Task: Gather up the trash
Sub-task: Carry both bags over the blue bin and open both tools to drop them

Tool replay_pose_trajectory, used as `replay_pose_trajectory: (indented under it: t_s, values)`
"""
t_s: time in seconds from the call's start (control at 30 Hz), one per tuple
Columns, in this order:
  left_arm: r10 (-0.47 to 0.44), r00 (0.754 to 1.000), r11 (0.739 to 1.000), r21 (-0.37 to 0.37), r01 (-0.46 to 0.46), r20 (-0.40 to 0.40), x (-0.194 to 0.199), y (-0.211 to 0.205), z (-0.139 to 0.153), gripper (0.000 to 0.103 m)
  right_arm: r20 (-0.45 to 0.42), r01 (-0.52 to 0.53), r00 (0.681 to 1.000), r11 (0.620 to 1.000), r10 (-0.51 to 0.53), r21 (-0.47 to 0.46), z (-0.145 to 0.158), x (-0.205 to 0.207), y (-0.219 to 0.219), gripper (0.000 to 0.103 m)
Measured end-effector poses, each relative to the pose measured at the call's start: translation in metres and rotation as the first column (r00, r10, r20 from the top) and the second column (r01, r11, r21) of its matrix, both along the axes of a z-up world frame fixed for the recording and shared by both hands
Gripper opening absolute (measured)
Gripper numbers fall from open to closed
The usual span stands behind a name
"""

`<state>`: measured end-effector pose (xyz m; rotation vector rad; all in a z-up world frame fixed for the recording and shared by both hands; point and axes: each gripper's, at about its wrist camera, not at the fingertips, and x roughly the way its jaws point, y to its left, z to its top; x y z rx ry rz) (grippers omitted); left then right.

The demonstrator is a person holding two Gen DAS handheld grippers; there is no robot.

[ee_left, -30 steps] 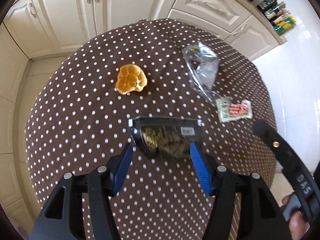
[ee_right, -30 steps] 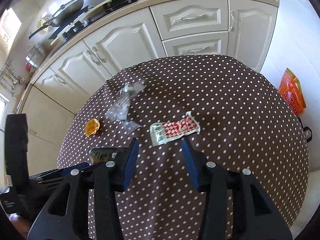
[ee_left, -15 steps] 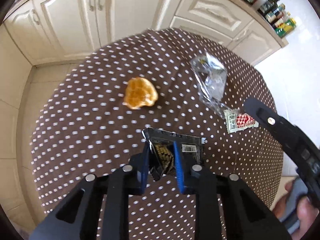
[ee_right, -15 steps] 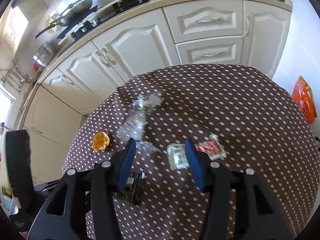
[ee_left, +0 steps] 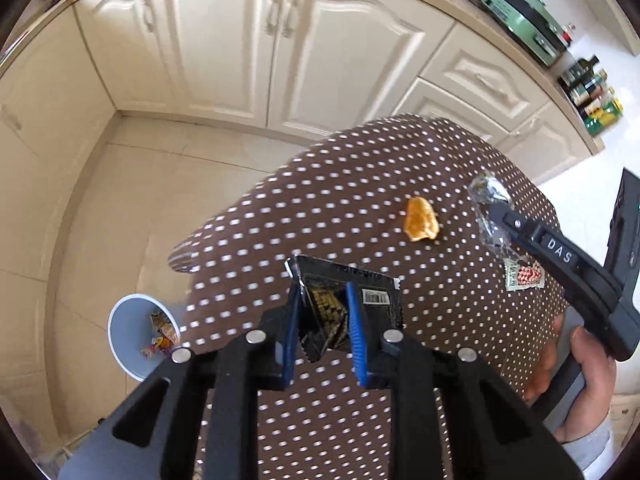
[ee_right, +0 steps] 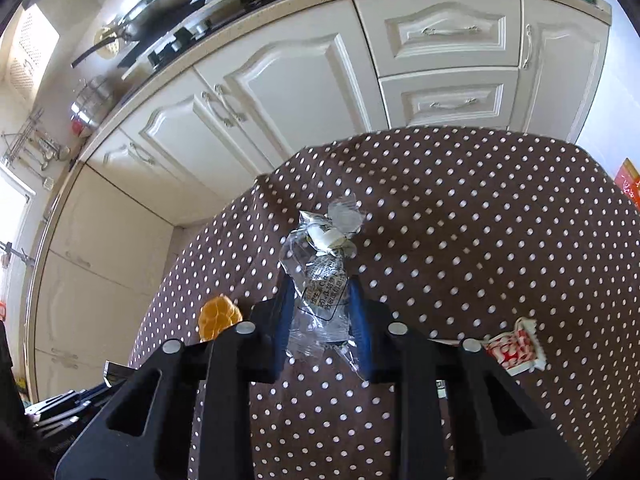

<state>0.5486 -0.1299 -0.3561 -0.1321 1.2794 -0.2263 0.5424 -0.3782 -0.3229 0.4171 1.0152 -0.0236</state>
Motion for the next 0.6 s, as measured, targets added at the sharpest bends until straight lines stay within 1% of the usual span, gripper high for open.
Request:
replay_pose_trajectory:
  t_s: [0.13, 0.17, 0.27, 0.4, 0.47, 0.53, 0.57, 0.6]
  values:
    - [0.021, 1.0, 1.0, -0.015, -0.021, 0.012, -0.009, 0.023, 0.01, 0.021, 0.025, -0.019, 0.999, 1.0, 0.02, -0.021, 0.017, -0.013, 0.016, 0.022]
    - [0.024, 1.0, 1.0, -0.017, -0.024, 0.016, -0.011, 0.024, 0.012, 0.021, 0.036, -0.028, 0.999, 0.999, 0.028, -0.022, 0.023, -0.017, 0.023, 0.022]
    - [0.036, 0.999, 0.999, -0.031, -0.035, 0.036, -0.02, 0.05, 0.025, 0.021, 0.066, -0.068, 0.995, 0.998, 0.069, -0.018, 0.04, -0.029, 0.048, 0.022]
    - [0.058, 0.997, 0.998, -0.037, -0.056, 0.051, -0.033, 0.084, 0.037, 0.021, 0.097, -0.136, 0.986, 0.991, 0.136, -0.009, 0.057, -0.037, 0.092, 0.022]
    - [0.078, 0.996, 0.996, -0.04, -0.076, 0.053, -0.041, 0.108, 0.041, 0.021, 0.107, -0.192, 0.976, 0.981, 0.192, -0.01, 0.064, -0.042, 0.126, 0.022]
    - [0.096, 0.994, 0.995, -0.034, -0.095, 0.053, -0.048, 0.128, 0.042, 0.021, 0.106, -0.231, 0.968, 0.973, 0.229, 0.005, 0.064, -0.044, 0.153, 0.022]
    - [0.107, 0.993, 0.994, -0.031, -0.106, 0.051, -0.052, 0.14, 0.042, 0.021, 0.099, -0.265, 0.96, 0.964, 0.263, 0.012, 0.062, -0.047, 0.173, 0.022]
    - [0.124, 0.991, 0.992, -0.026, -0.123, 0.046, -0.058, 0.159, 0.041, 0.021, 0.095, -0.285, 0.955, 0.958, 0.282, 0.017, 0.061, -0.048, 0.187, 0.022]
